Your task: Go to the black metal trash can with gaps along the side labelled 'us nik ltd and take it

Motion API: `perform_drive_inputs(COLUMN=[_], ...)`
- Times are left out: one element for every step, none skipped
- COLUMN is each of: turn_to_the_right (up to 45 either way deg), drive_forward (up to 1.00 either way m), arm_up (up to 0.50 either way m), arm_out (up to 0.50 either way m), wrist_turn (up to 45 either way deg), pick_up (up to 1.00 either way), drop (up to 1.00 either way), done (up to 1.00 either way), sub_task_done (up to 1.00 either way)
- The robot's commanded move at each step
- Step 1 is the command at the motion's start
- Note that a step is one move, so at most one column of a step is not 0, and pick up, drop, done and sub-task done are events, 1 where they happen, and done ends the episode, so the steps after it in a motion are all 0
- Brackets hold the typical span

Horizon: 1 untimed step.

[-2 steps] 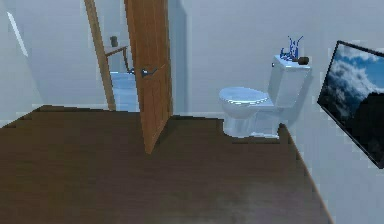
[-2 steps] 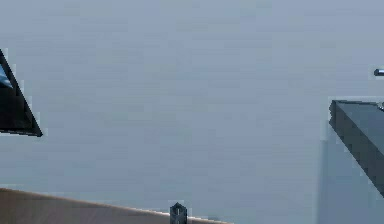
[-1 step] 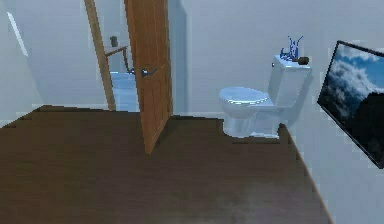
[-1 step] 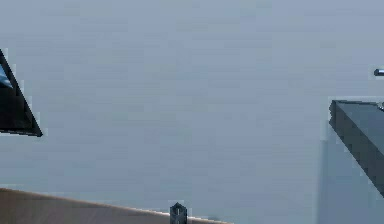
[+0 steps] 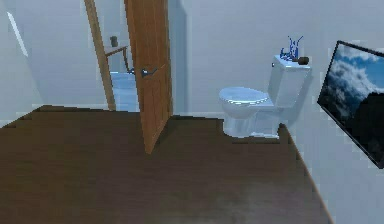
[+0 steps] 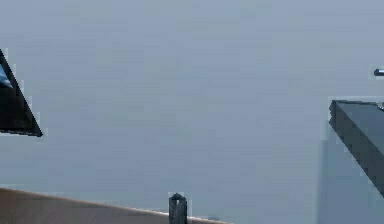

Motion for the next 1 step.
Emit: perform_drive_inputs(turn_to_the_right=[0.0], drive_forward=[0.00], arm_up=[0.00], arm_out=[0.00], wrist_turn=[0.0], pick_up=[0.00], drop=[0.00], done=[1.00], sub_task_done=[0.00])
